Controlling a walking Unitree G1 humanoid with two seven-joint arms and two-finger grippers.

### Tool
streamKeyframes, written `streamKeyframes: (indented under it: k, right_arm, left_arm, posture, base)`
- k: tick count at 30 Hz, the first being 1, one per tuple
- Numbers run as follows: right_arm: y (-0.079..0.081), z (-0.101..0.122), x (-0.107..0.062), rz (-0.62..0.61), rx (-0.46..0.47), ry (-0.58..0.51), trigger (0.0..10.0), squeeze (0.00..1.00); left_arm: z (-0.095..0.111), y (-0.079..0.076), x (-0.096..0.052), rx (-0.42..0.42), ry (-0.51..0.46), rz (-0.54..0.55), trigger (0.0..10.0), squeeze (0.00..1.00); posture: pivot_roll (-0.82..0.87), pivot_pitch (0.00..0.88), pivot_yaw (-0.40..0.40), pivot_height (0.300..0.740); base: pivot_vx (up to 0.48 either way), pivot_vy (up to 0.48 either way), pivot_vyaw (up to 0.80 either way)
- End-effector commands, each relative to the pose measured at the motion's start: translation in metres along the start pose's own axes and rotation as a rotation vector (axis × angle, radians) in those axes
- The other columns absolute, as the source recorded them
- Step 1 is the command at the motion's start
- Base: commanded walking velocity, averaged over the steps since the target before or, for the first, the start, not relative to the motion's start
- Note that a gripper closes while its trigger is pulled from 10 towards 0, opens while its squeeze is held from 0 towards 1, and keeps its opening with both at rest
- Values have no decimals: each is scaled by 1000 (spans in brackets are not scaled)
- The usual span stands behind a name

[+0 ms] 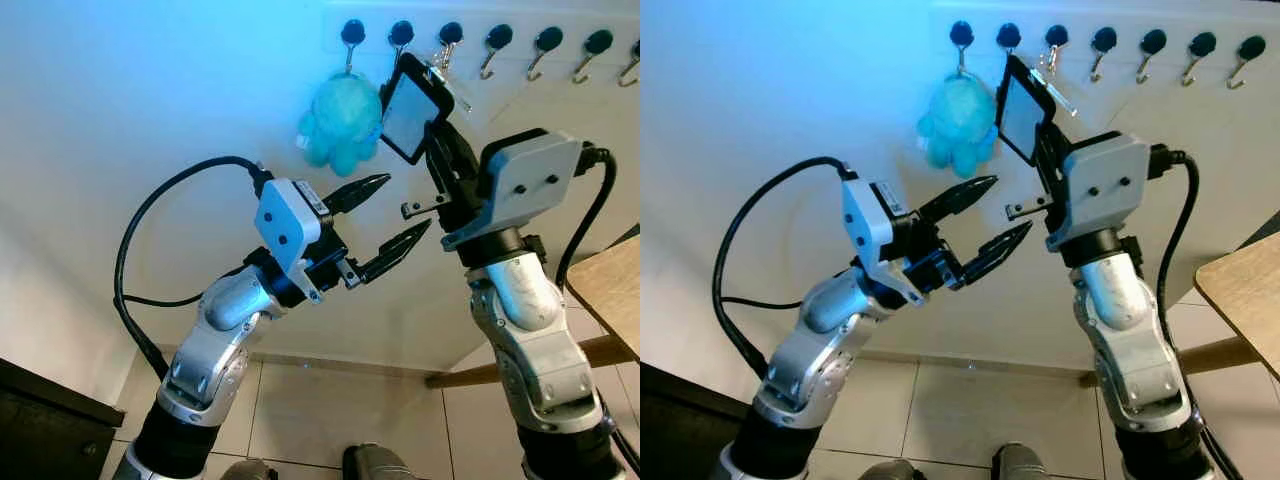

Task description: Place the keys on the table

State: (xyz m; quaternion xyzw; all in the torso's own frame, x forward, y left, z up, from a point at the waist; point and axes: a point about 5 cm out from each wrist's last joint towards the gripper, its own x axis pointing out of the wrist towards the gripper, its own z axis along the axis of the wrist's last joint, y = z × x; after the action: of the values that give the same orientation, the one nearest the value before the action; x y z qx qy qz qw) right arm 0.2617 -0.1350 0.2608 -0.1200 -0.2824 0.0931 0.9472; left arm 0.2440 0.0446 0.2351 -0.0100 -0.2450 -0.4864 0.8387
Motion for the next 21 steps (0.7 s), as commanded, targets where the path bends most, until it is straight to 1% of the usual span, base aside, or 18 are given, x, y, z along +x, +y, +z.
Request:
streamKeyframes:
  k: [1, 3, 4, 5, 7, 11, 15, 16, 17, 18, 19, 20, 21]
  right_arm:
    - [-1, -11, -6, -18, -20, 44, 10000, 0]
    - [0, -20, -11, -15, -11, 103, 10000, 0]
    - [2, -29, -15, -4, -18, 153, 10000, 0]
    - [2, -31, -16, -2, -21, 161, 10000, 0]
    - [2, -31, -17, -3, -23, 162, 10000, 0]
    - [2, -33, -24, -25, 2, 157, 10000, 0]
    - [0, -38, -29, -73, 36, 155, 10000, 0]
    - [0, -39, -30, -83, 58, 157, 10000, 0]
    - [-1, -41, -31, -101, 106, 160, 10000, 0]
    - [-1, -41, -31, -101, 106, 160, 10000, 0]
    - [-2, -42, -32, -109, 128, 161, 10000, 0]
    - [-1, -43, -33, -117, 170, 159, 10000, 31]
    - [-1, -43, -33, -117, 170, 159, 10000, 31]
  left_arm:
    - [1, -2, -2, 5, 7, -8, 10000, 0]
    - [1, -2, -1, 6, 8, -10, 10000, 0]
    - [0, -2, -1, 7, 9, -12, 10000, 0]
    - [0, -2, -1, 8, 9, -12, 10000, 0]
    - [0, -2, -1, 8, 9, -13, 10000, 0]
    - [0, -2, -1, 10, 10, -14, 10000, 0]
    - [0, -2, -2, 11, 12, -14, 10000, 0]
    - [0, -3, -2, 11, 12, -15, 10000, 0]
    - [0, -2, -1, 12, 14, -16, 10000, 0]
    - [0, -2, -1, 12, 14, -16, 10000, 0]
    - [0, -2, -1, 13, 16, -16, 10000, 0]
    - [-1, -2, -1, 15, 17, -16, 10000, 0]
    - [-1, -2, -1, 15, 17, -16, 10000, 0]
  posture:
    - [36, 131, 10, 740]
    - [35, 133, 10, 740]
    - [34, 133, 10, 740]
    - [34, 133, 10, 740]
    - [36, 134, 9, 740]
    - [36, 134, 9, 740]
    - [36, 135, 11, 740]
    - [36, 135, 13, 740]
    - [37, 134, 13, 740]
    - [37, 134, 13, 740]
    - [37, 134, 13, 740]
    - [38, 133, 12, 740]
    - [38, 133, 12, 740]
  base:
    - [0, 0, 0]
    - [0, 0, 0]
    - [0, 0, 0]
    - [0, 0, 0]
    - [0, 0, 0]
    - [0, 0, 0]
    - [0, 0, 0]
    - [0, 0, 0]
    - [0, 0, 0]
    - [0, 0, 0]
    - [0, 0, 0]
    - [0, 0, 0]
    - [0, 0, 0]
